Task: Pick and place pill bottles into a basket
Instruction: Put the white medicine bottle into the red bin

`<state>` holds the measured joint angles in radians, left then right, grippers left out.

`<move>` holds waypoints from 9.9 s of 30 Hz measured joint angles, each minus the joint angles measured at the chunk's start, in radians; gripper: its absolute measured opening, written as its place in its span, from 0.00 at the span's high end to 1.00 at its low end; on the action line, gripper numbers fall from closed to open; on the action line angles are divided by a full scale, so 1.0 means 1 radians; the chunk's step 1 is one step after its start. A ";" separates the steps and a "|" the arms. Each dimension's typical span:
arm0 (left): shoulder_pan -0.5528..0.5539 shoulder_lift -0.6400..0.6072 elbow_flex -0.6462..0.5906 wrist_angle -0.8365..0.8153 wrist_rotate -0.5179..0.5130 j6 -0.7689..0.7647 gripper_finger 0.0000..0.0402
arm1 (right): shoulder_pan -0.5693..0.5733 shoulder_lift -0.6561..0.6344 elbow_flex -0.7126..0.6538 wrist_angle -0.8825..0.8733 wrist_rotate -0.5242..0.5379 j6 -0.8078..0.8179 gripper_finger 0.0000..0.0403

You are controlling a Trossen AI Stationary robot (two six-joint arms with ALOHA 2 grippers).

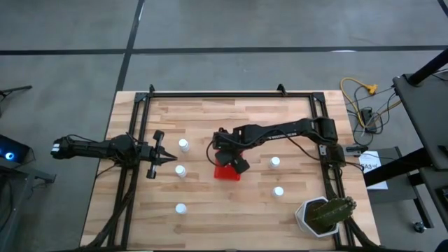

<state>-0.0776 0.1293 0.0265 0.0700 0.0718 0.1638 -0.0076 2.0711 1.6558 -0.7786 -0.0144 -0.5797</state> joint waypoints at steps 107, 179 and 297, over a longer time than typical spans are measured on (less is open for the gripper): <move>0.000 0.008 0.000 0.000 0.000 0.000 1.00 | 0.017 -0.555 -0.585 -0.240 -0.113 0.448 0.52; 0.000 0.007 0.000 0.000 0.000 0.000 1.00 | -0.065 -0.387 -0.122 -0.286 -0.064 0.457 0.63; 0.000 0.015 0.000 0.000 0.000 0.000 1.00 | -0.109 0.190 0.390 -0.424 -0.008 0.500 0.57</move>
<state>-0.0778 0.1442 0.0265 0.0702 0.0717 0.1642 -0.1169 2.2612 2.0457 -1.2028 -0.0227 -0.0799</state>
